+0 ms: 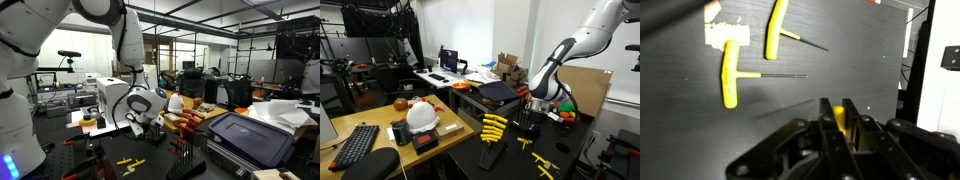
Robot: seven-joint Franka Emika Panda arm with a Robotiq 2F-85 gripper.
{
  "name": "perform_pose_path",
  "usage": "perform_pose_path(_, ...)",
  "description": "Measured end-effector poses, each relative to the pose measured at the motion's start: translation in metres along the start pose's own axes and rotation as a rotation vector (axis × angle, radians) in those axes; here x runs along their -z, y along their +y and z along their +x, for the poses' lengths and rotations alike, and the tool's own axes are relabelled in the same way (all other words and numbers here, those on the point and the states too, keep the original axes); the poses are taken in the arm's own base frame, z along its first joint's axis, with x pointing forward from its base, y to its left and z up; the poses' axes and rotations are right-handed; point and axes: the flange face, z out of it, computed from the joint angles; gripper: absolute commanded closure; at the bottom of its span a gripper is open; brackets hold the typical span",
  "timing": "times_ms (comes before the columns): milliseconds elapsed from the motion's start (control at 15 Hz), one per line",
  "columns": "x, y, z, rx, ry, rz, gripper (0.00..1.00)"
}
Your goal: Detach the smallest yellow object from the stand and put it on the table
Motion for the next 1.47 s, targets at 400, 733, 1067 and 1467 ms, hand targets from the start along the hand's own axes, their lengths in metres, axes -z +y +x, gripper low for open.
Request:
perform_pose_path(400,-0.008,0.022,-0.009,-0.086,0.011,0.03,0.96)
perform_pose_path(733,-0.016,0.038,-0.011,-0.121,0.028,0.037,0.96)
perform_pose_path(1067,-0.017,0.047,-0.005,-0.111,0.046,0.05,0.96)
perform_pose_path(1467,-0.02,0.062,-0.009,0.041,0.089,0.105,0.96)
